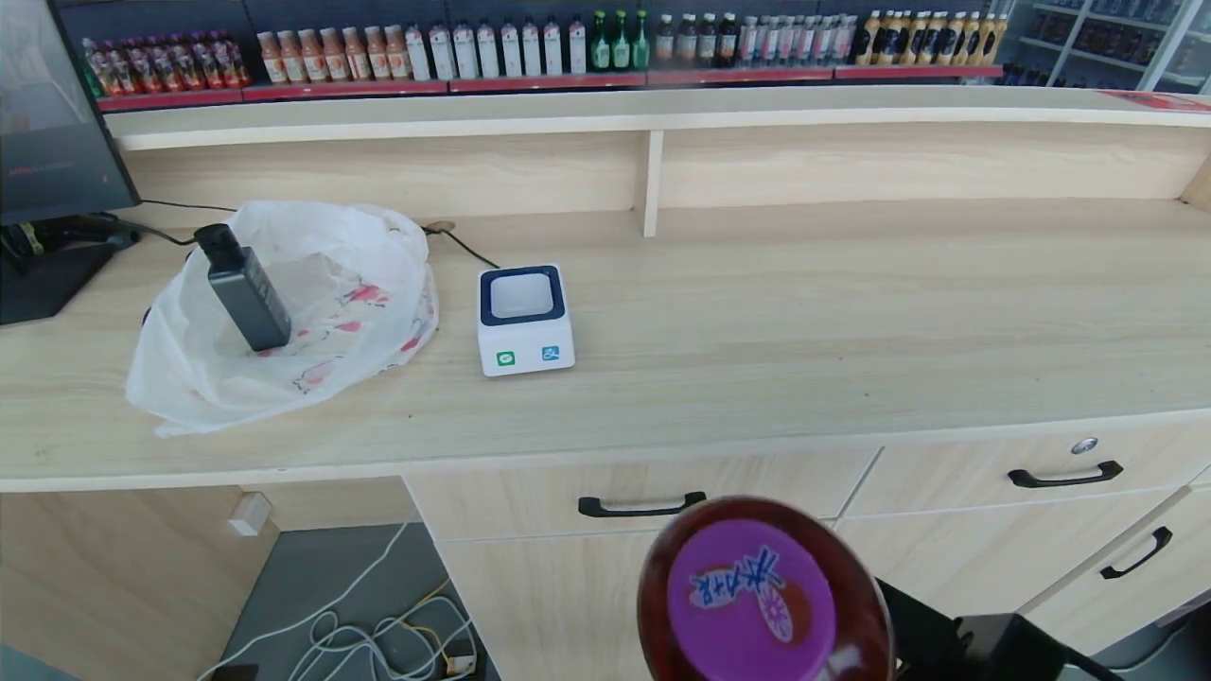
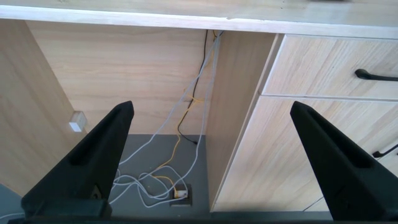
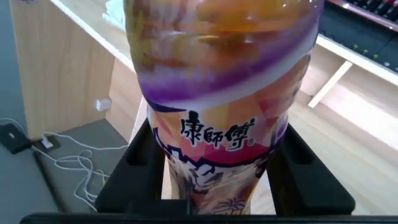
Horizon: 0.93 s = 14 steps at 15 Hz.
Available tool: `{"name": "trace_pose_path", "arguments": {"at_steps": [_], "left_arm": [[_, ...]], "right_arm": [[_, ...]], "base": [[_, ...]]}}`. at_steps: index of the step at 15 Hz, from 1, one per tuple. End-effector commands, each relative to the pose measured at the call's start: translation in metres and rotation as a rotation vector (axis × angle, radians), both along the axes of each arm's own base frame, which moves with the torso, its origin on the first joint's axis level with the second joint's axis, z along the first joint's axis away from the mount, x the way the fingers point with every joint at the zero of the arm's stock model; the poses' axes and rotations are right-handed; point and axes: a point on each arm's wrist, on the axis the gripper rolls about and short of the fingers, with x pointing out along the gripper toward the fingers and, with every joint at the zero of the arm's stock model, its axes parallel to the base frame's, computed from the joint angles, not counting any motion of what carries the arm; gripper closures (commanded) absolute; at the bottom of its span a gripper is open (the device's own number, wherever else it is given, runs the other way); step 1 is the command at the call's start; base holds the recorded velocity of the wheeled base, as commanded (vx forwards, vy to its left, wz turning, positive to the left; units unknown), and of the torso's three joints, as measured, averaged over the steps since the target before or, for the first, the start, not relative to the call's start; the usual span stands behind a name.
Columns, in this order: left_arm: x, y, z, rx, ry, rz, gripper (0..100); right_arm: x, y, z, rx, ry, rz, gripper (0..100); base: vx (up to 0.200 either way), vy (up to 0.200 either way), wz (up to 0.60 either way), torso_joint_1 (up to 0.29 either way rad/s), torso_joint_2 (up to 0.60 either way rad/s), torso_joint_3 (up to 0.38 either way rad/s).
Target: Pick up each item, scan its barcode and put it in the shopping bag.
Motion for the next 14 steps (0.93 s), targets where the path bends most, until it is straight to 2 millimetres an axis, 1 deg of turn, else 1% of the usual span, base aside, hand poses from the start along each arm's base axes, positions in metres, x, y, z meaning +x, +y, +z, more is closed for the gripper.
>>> {"name": "trace_pose_path", "arguments": {"at_steps": [1, 2, 4, 7, 9, 11, 12, 14], "left_arm": [[0.0, 0.0, 0.0, 0.0, 0.0, 0.0, 0], [0.0, 0.0, 0.0, 0.0, 0.001, 0.0, 0], [0.0, 0.0, 0.0, 0.0, 0.0, 0.0, 0], [0.0, 0.0, 0.0, 0.0, 0.001, 0.0, 0], [0.0, 0.0, 0.0, 0.0, 0.0, 0.0, 0], [0.0, 0.0, 0.0, 0.0, 0.001, 0.0, 0], [0.0, 0.0, 0.0, 0.0, 0.0, 0.0, 0], [0.0, 0.0, 0.0, 0.0, 0.0, 0.0, 0]], "right_arm": [[-0.008, -0.007, -0.004, -0.052, -0.028, 0.023, 100], [-0.015, -0.012, -0.009, -0.099, -0.054, 0.047, 100], [-0.034, -0.009, -0.015, -0.181, -0.117, 0.129, 100], [-0.046, -0.004, -0.015, -0.247, -0.222, 0.194, 100], [-0.056, -0.001, -0.022, -0.288, -0.25, 0.245, 100], [-0.06, -0.001, -0.027, -0.326, -0.28, 0.274, 100], [-0.06, -0.001, -0.026, -0.354, -0.338, 0.279, 100], [-0.051, -0.003, -0.022, -0.433, -0.453, 0.205, 100]], "base": [[0.0, 0.0, 0.0, 0.0, 0.0, 0.0], [0.0, 0.0, 0.0, 0.0, 0.0, 0.0], [0.0, 0.0, 0.0, 0.0, 0.0, 0.0], [0.0, 0.0, 0.0, 0.0, 0.0, 0.0], [0.0, 0.0, 0.0, 0.0, 0.0, 0.0], [0.0, 0.0, 0.0, 0.0, 0.0, 0.0], [0.0, 0.0, 0.0, 0.0, 0.0, 0.0], [0.0, 0.0, 0.0, 0.0, 0.0, 0.0]]}}
